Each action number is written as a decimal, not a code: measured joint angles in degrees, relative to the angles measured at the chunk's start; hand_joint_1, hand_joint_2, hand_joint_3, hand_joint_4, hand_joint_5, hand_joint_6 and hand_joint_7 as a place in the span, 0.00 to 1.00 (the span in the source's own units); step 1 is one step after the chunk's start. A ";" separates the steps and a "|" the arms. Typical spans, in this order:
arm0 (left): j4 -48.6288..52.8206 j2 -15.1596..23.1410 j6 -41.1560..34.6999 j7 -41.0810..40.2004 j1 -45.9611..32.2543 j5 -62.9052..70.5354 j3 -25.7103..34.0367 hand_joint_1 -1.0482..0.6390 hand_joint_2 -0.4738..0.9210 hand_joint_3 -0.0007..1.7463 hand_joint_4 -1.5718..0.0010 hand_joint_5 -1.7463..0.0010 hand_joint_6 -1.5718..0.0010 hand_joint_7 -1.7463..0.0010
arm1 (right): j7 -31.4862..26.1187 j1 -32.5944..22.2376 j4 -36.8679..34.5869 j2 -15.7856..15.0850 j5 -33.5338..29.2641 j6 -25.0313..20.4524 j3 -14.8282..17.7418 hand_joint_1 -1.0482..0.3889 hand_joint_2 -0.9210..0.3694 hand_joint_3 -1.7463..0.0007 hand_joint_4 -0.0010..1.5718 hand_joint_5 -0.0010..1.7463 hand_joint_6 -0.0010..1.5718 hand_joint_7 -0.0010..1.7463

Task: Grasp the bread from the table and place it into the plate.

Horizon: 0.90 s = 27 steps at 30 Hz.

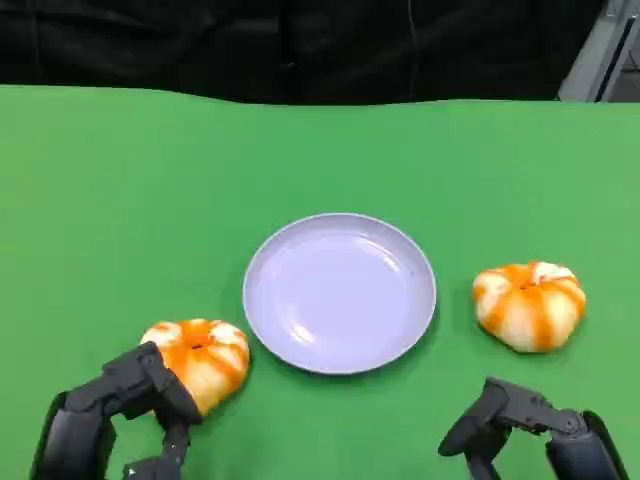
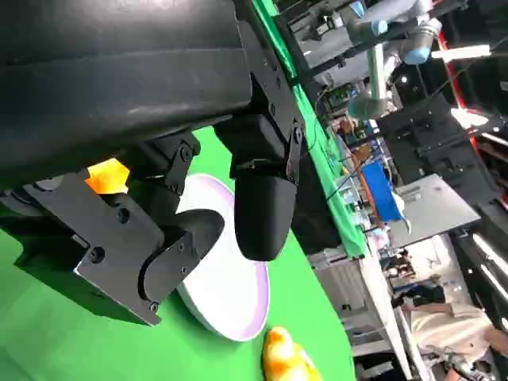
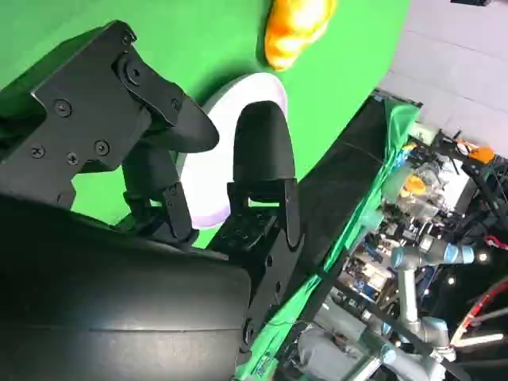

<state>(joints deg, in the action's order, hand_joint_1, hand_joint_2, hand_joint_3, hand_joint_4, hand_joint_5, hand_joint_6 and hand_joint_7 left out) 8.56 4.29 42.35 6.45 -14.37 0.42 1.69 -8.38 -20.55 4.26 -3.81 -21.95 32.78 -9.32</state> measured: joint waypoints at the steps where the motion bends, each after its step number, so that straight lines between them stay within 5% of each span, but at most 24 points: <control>1: 0.00 0.00 0.00 0.00 0.00 0.00 0.00 0.61 0.65 0.73 0.49 0.02 0.50 0.14 | 0.00 0.00 0.00 0.00 0.00 0.00 0.00 0.69 0.44 0.26 0.49 0.89 0.52 0.71; 26: -0.01 0.00 0.00 0.39 -0.09 -0.21 -0.12 0.62 0.65 0.72 0.50 0.01 0.51 0.14 | -0.01 -0.08 0.00 -0.29 -0.20 -0.10 -0.08 0.69 0.44 0.25 0.50 0.89 0.52 0.70; 27: -0.01 0.00 0.00 0.39 -0.09 -0.21 -0.12 0.58 0.75 0.50 0.65 0.29 0.63 0.42 | -0.01 -0.08 0.00 -0.29 -0.20 -0.10 -0.08 0.69 0.44 0.25 0.49 0.89 0.52 0.70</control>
<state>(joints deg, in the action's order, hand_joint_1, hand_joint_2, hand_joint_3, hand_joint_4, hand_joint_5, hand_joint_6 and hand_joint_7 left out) 8.54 4.29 42.35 6.84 -14.46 0.20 1.58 -8.39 -20.63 4.27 -4.10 -22.16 32.68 -9.39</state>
